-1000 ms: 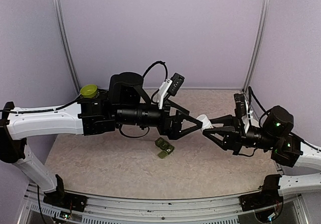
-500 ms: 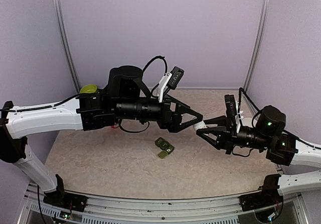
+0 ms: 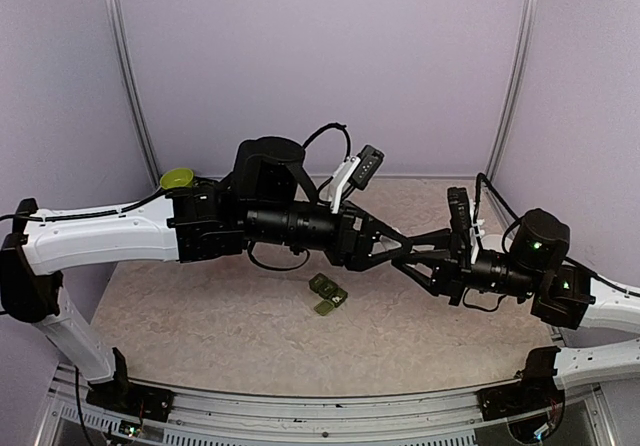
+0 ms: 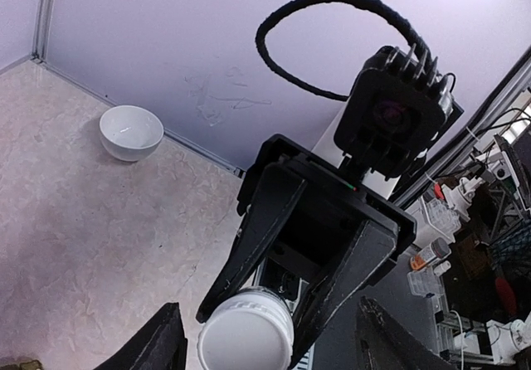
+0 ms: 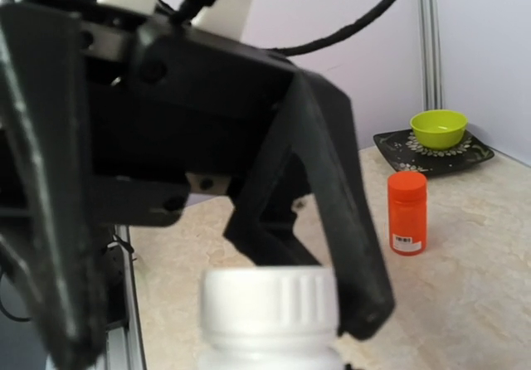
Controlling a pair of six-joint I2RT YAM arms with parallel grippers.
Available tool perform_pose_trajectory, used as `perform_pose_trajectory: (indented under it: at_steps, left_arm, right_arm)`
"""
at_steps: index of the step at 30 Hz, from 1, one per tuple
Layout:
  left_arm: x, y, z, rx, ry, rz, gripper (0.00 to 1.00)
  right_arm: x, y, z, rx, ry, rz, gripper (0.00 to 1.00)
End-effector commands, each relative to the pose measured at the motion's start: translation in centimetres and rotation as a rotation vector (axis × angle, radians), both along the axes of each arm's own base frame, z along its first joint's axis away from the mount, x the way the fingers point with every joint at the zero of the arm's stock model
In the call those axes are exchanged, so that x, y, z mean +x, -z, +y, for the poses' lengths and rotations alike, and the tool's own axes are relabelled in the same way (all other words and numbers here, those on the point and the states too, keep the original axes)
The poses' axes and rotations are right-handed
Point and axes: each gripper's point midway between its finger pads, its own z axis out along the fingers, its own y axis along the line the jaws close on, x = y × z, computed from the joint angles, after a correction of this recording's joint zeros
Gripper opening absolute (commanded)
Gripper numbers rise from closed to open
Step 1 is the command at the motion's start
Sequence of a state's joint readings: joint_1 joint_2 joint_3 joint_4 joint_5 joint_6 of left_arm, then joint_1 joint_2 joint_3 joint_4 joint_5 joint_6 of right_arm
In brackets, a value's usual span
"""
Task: Sort the pills into containers
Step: Screw the lid of the pill bottle onto the pill bottle.
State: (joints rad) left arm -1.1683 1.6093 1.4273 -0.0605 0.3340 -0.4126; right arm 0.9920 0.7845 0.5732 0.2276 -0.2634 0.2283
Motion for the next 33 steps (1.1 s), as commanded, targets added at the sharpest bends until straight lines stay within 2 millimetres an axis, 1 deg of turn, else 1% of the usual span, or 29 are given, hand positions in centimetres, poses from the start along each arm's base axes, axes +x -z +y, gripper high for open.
perform_pose_trajectory:
  at_steps: [1, 5, 7, 9, 11, 14, 18, 27, 31, 33]
  left_arm:
    - [0.0, -1.3, -0.1, -0.021, -0.001, -0.009, 0.63]
    - [0.0, -1.3, -0.1, -0.02, -0.002, -0.014, 0.54]
    - [0.1, -1.2, 0.0, -0.016, -0.006, -0.014, 0.52]
    - [0.1, -1.2, 0.0, -0.017, -0.01, -0.018, 0.53]
    - [0.3, -1.3, 0.1, -0.018, -0.019, -0.024, 0.57]
    - [0.6, -1.6, 0.4, -0.022, -0.033, -0.032, 0.58]
    - [1.1, -1.6, 0.9, -0.027, -0.051, -0.033, 0.57]
    - [1.2, -1.8, 1.2, -0.036, -0.052, -0.032, 0.56]
    - [1.0, -1.7, 1.2, -0.035, -0.042, -0.028, 0.51]
    - [0.8, -1.5, 1.1, -0.03, -0.03, -0.022, 0.5]
  right_arm:
    - [0.0, -1.7, -0.3, 0.028, 0.015, -0.03, 0.0]
    - [0.1, -1.5, -0.4, 0.025, 0.019, -0.03, 0.0]
    - [0.1, -1.5, -0.4, 0.024, 0.02, -0.03, 0.0]
    - [0.0, -1.4, -0.4, 0.023, 0.019, -0.03, 0.0]
    - [0.0, -1.4, -0.5, 0.025, 0.019, -0.03, 0.0]
    - [0.0, -1.3, -0.5, 0.024, 0.019, -0.029, 0.0]
    - [0.0, -1.3, -0.5, 0.024, 0.018, -0.029, 0.0]
    - [0.0, -0.9, -0.4, 0.018, 0.015, -0.025, 0.0]
    - [0.0, -1.1, -0.4, 0.022, 0.017, -0.024, 0.0]
    - [0.0, -1.1, -0.4, 0.024, 0.017, -0.025, 0.0]
